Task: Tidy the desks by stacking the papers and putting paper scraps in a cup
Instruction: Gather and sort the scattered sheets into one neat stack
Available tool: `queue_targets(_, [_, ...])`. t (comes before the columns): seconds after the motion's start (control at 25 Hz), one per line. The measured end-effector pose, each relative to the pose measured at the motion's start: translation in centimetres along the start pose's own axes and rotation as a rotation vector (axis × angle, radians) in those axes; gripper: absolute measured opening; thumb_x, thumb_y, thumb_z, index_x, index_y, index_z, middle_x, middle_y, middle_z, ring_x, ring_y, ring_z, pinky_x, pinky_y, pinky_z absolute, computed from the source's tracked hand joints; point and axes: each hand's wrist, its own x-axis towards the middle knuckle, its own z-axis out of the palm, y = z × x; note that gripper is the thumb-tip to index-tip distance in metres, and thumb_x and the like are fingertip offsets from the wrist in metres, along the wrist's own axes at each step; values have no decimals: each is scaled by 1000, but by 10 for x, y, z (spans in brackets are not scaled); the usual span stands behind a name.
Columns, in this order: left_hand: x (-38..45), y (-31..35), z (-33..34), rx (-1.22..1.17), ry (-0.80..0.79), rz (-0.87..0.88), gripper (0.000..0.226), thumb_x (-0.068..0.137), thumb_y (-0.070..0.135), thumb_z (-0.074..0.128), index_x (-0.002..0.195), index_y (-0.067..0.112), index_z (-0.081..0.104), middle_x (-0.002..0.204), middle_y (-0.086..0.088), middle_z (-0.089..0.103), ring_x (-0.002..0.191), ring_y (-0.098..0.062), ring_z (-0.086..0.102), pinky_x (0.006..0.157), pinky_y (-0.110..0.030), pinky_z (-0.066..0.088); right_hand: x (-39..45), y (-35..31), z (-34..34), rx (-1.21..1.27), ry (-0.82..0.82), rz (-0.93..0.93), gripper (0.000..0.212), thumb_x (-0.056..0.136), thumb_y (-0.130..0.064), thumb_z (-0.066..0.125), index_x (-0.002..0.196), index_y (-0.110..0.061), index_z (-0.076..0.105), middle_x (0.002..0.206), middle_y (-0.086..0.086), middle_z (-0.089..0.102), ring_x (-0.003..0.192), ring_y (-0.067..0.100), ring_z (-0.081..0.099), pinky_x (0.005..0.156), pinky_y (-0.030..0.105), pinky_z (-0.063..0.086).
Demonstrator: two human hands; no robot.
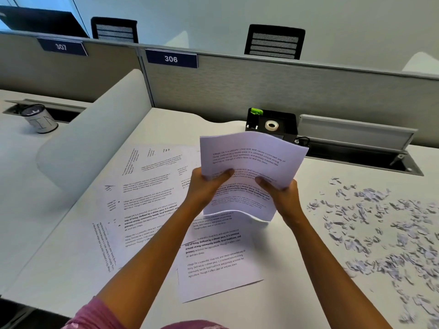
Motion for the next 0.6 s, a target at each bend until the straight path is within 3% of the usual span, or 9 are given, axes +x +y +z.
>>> queue_targets(0.16, [0,-11,-6,9,10,-26,41,77,29,81,115,22,66,105,2,73,90,-19,71,72,-31,62,-1,12,-2,-2,-31,15,38,80,-7,78,108,-31,66,101,-7,74,93,24,71,73,39,62])
queue_targets(0.28, [-7,-41,-12,47,4,-103,51,75,30,83,121,21,64,110,2,71,98,-21,69,82,-40,60,-8,38,-3,-40,-42,47,43,79,-3,78,111,-28,66,108,-4,73,97,22,71,79,45,61])
queue_targets(0.48, [-16,-56,-12,55,-21,-145,42,76,29,82,114,27,64,104,9,72,93,-10,69,74,-22,58,-11,56,-6,-41,-70,38,41,83,-5,74,116,-29,64,110,-4,73,101,23,70,79,39,60])
queue_targets(0.6, [-8,-54,-17,124,-12,-213,47,73,38,83,112,17,69,100,1,75,83,-15,74,71,-27,61,-10,60,-8,-65,-8,60,24,88,-18,70,111,-22,67,107,-2,74,95,23,72,76,36,60])
